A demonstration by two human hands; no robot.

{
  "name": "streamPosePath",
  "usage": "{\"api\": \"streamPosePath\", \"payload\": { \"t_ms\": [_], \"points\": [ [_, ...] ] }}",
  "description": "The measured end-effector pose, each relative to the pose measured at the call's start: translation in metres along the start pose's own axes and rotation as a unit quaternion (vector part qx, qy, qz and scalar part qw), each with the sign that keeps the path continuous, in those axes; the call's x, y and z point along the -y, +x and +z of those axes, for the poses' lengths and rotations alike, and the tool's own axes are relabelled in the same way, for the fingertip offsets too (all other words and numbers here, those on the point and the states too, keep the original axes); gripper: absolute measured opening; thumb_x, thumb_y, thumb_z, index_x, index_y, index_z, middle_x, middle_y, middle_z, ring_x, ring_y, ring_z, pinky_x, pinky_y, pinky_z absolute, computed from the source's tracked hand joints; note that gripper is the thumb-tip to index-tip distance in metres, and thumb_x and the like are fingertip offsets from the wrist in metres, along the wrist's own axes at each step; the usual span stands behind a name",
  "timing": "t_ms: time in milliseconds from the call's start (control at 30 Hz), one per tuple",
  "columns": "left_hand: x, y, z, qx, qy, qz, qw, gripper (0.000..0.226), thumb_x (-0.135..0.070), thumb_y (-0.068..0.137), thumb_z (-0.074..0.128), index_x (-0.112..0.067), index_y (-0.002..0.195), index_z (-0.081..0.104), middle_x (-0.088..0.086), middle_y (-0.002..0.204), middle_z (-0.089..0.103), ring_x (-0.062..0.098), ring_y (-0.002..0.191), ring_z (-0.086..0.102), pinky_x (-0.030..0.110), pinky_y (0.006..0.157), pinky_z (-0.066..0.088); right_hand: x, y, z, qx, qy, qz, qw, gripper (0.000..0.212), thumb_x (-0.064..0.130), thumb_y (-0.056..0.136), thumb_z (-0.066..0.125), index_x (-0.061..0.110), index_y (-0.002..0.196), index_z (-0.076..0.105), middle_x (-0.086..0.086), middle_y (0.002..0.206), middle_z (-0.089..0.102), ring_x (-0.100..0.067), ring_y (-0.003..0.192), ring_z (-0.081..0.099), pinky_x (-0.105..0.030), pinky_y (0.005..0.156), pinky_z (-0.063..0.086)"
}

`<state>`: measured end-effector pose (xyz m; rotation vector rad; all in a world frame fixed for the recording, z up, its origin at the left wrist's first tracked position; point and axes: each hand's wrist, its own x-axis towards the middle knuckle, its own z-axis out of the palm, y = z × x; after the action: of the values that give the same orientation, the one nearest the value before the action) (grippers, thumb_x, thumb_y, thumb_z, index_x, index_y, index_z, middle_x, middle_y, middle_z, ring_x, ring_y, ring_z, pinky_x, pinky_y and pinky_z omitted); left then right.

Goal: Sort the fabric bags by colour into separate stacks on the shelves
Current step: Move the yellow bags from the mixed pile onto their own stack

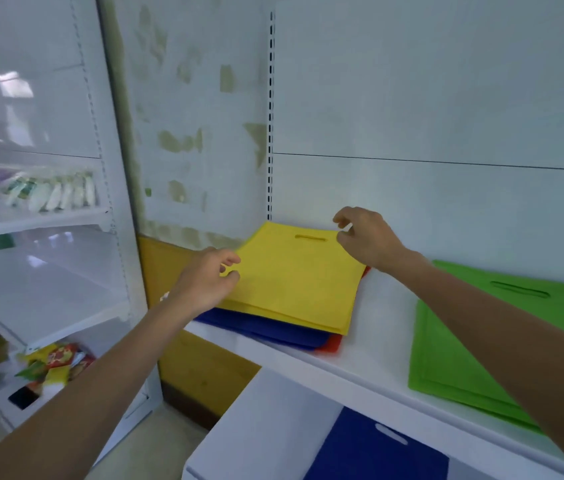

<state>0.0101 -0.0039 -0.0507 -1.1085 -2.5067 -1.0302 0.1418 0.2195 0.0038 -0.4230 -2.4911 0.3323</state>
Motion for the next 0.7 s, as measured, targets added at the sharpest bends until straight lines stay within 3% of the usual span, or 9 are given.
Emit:
{"api": "streamPosePath", "payload": {
  "t_ms": [133, 233, 367, 533, 700],
  "points": [
    [0.025, 0.040, 0.006, 0.027, 0.012, 0.001, 1.000, 0.028, -0.026, 0.094, 0.049, -0.014, 0.115, 0.061, 0.007, 0.117, 0.058, 0.019, 0.102, 0.055, 0.031, 0.086, 0.044, -0.011, 0.013, -0.002, -0.039, -0.030, 0.064, 0.997, 0.032, 0.008, 0.088, 0.050, 0.006, 0.119, 0.056, -0.010, 0.116, 0.060, -0.026, 0.104, 0.056, -0.037, 0.089, 0.046],
    [0.040, 0.065, 0.008, 0.065, 0.025, 0.004, 0.998, 0.031, -0.029, 0.094, 0.047, -0.012, 0.115, 0.062, 0.010, 0.118, 0.060, 0.024, 0.106, 0.056, 0.035, 0.088, 0.045, -0.009, 0.021, 0.007, 0.014, -0.105, 0.094, 0.990, 0.032, 0.017, 0.091, 0.050, 0.008, 0.122, 0.054, -0.013, 0.121, 0.054, -0.027, 0.110, 0.052, -0.037, 0.092, 0.044],
    [0.051, 0.086, 0.018, 0.108, 0.066, 0.028, 0.992, 0.037, -0.037, 0.094, 0.046, -0.012, 0.115, 0.062, 0.011, 0.109, 0.062, 0.027, 0.101, 0.055, 0.032, 0.082, 0.042, 0.006, 0.029, 0.029, 0.091, -0.166, 0.200, 0.961, 0.039, 0.029, 0.094, 0.047, 0.003, 0.124, 0.048, -0.018, 0.128, 0.044, -0.032, 0.119, 0.043, -0.037, 0.097, 0.039],
    [0.063, 0.084, 0.032, 0.078, 0.057, 0.044, 0.994, 0.033, -0.034, 0.092, 0.050, -0.016, 0.118, 0.060, 0.013, 0.115, 0.056, 0.029, 0.107, 0.052, 0.036, 0.092, 0.041, 0.019, 0.008, 0.085, 0.004, -0.202, 0.318, 0.926, 0.038, 0.027, 0.094, 0.041, 0.002, 0.122, 0.042, -0.018, 0.128, 0.039, -0.034, 0.122, 0.035, -0.042, 0.095, 0.038],
    [0.068, 0.080, 0.034, 0.009, -0.033, 0.082, 0.996, 0.032, -0.019, 0.089, 0.057, -0.013, 0.120, 0.057, 0.009, 0.115, 0.058, 0.023, 0.108, 0.052, 0.033, 0.093, 0.041, 0.015, -0.003, 0.097, -0.076, -0.150, 0.402, 0.900, 0.035, 0.023, 0.094, 0.040, -0.001, 0.120, 0.039, -0.020, 0.126, 0.040, -0.034, 0.119, 0.036, -0.042, 0.093, 0.038]
  ]
}}
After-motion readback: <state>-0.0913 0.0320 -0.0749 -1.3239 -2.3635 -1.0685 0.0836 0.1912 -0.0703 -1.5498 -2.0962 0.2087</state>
